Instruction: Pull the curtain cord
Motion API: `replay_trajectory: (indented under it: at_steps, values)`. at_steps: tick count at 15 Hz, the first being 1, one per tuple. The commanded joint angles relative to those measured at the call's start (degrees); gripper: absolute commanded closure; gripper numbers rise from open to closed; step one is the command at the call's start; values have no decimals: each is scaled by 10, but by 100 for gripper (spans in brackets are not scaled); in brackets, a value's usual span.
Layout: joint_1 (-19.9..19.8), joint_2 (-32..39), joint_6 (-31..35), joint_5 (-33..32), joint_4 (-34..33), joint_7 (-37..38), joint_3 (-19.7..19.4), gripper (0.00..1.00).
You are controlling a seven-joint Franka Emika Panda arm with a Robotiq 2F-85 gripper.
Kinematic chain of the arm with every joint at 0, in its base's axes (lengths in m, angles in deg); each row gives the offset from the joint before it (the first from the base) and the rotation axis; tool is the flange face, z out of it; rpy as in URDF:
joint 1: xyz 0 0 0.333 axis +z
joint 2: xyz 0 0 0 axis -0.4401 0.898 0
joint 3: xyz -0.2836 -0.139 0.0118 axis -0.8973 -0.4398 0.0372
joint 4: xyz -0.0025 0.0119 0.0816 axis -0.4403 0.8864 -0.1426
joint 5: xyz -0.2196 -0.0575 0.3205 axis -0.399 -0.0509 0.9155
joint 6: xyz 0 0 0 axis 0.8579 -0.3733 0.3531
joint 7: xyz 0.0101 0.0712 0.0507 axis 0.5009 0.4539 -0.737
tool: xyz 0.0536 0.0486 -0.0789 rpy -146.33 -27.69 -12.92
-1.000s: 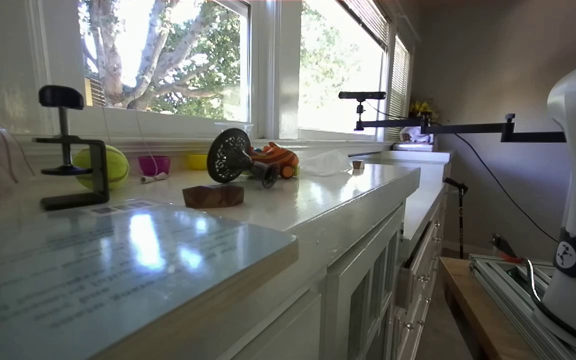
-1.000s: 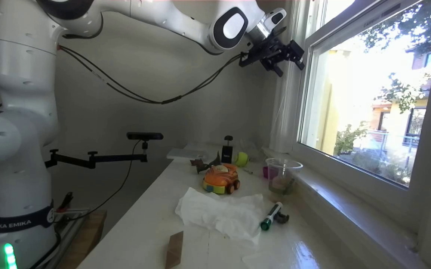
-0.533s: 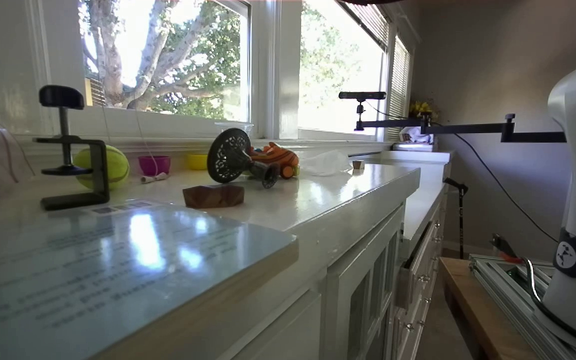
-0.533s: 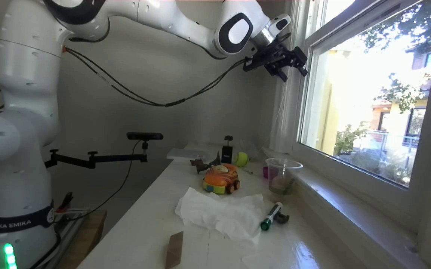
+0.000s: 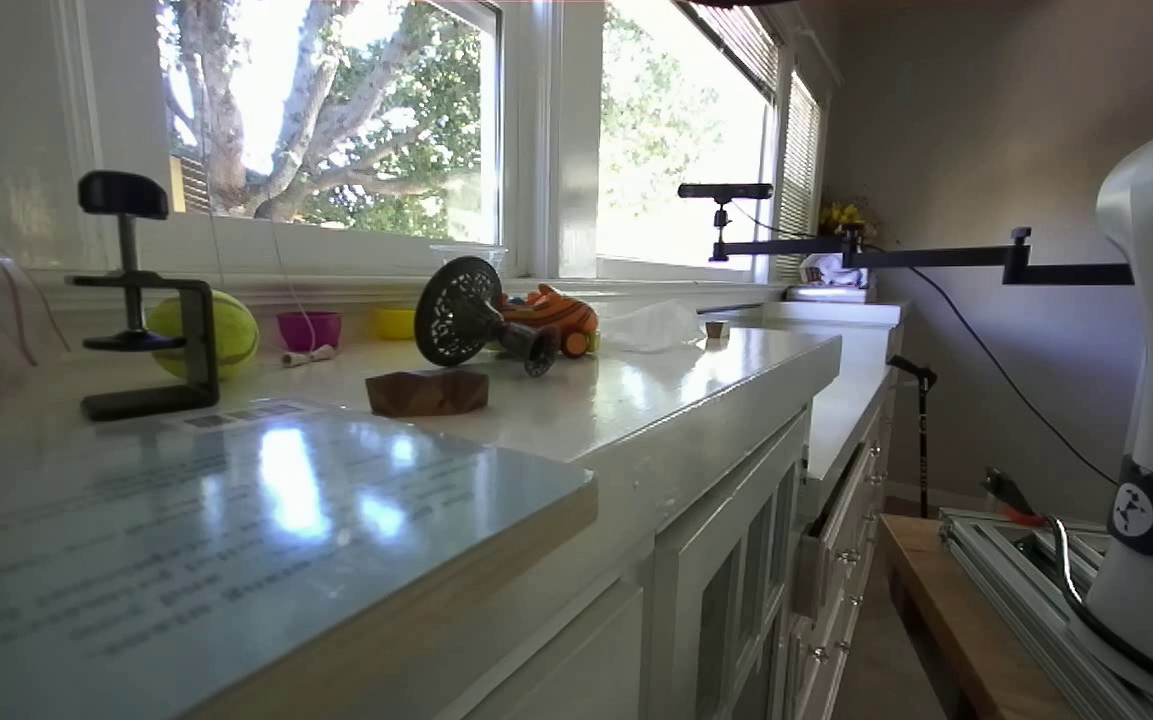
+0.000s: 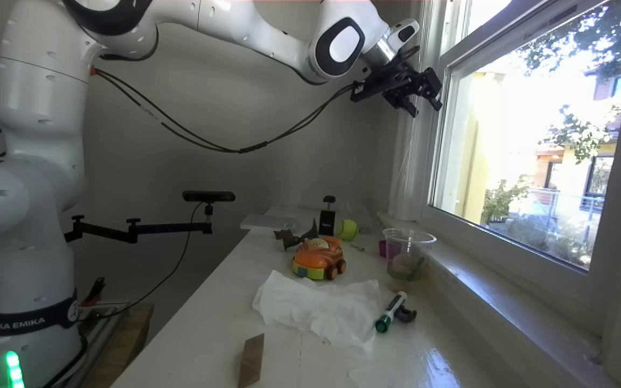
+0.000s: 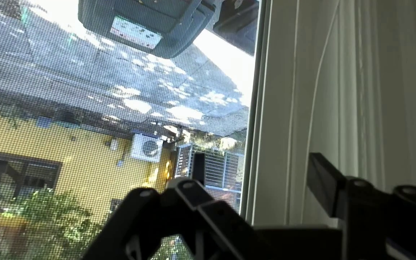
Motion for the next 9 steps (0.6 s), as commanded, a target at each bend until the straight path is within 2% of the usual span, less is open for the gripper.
replay_trajectory:
  at_steps: [1,3,4,7,8,9]
  values:
    - [0,0,0,0,0,0,0,26]
    - [0,0,0,0,0,0,0,26]
    - [-1,0,1,6,0,-6,2,6]
    - [0,-2,0,3,2,0,0,0]
    - [1,-3,-3,2,2,3,0,5]
    - [1,-4,-4,3,3,0,1,25]
